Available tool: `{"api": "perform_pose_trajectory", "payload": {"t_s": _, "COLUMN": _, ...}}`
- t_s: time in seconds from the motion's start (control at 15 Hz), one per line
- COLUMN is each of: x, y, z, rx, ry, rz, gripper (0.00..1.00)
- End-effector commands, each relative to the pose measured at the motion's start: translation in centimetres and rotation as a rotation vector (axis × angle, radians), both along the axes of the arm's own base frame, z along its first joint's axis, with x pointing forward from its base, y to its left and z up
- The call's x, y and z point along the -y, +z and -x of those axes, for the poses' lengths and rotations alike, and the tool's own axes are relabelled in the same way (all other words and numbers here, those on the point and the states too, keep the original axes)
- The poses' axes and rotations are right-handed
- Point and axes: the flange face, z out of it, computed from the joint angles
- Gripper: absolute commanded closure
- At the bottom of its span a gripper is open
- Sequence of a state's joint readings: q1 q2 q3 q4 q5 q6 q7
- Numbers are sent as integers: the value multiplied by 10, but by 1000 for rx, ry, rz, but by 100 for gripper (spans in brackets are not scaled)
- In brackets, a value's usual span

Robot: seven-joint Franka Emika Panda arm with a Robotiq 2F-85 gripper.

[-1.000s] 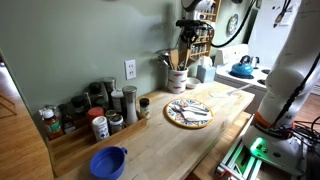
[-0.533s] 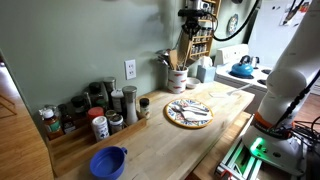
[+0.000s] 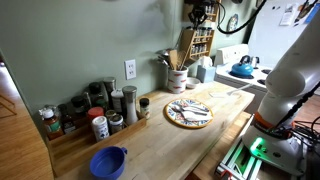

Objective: Remove a wooden cooking stick from the utensil holding cup and place it on the table

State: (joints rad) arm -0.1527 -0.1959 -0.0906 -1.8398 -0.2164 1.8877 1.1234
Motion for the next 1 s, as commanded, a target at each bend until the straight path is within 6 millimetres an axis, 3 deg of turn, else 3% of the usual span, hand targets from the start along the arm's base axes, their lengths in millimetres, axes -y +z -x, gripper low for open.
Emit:
{"api": "perform_pose_trajectory", "payload": {"t_s": 0.0, "x": 7, "y": 11, "z": 28, "rx": 34, "ry": -42, "rz": -29, "gripper": 97}}
{"api": "perform_pose_trajectory", "payload": {"t_s": 0.6, "x": 16, "y": 13, "z": 93, "rx": 145, "ry": -44, "rz": -242, "gripper": 97}}
{"api": "perform_pose_trajectory", "payload": {"t_s": 0.93, "x": 23, "y": 11, "z": 130, "rx": 174, "ry": -98, "rz": -266, "gripper": 97}}
